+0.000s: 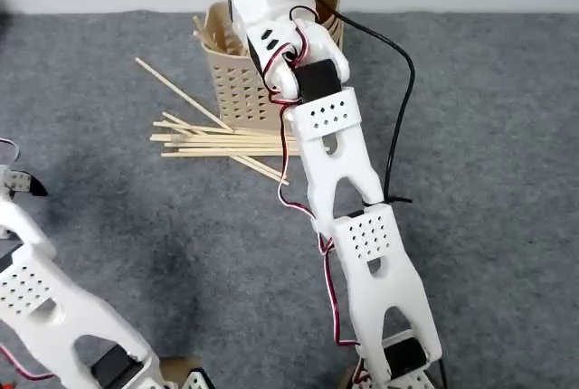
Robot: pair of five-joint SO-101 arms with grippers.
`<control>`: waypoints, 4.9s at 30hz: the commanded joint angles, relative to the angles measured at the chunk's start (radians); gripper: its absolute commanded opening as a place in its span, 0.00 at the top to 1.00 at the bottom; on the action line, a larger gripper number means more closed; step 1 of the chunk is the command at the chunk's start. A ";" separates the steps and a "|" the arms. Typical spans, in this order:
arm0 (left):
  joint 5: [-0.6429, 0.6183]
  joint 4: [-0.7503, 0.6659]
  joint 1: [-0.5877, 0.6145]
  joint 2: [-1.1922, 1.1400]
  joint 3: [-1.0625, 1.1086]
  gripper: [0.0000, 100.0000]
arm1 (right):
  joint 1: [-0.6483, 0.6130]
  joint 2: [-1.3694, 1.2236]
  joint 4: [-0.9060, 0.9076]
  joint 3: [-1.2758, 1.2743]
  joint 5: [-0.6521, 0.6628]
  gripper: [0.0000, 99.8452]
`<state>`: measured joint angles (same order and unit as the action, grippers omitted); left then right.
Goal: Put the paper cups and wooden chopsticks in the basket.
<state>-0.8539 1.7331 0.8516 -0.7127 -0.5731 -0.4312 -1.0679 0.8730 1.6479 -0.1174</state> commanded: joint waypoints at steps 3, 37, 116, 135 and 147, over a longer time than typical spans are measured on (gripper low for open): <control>-0.012 0.021 -0.006 0.058 -0.004 0.74 | -0.028 0.015 -0.021 0.040 -0.011 0.99; -0.012 0.021 -0.005 0.068 -0.005 0.74 | -0.091 0.125 0.096 0.035 -0.006 0.89; -0.845 -0.632 -0.732 0.284 0.581 0.74 | 0.064 2.353 0.102 -2.651 0.169 0.89; -0.967 -0.773 -0.756 0.282 0.611 0.74 | 0.059 2.351 0.104 -2.750 0.169 0.89; -0.970 -0.819 -0.756 0.281 0.680 0.74 | -0.090 2.351 0.104 -2.803 0.164 0.89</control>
<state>-1.8098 0.9613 0.1043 -0.4473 0.1082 -0.4895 1.2781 0.9958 -1.1615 0.0545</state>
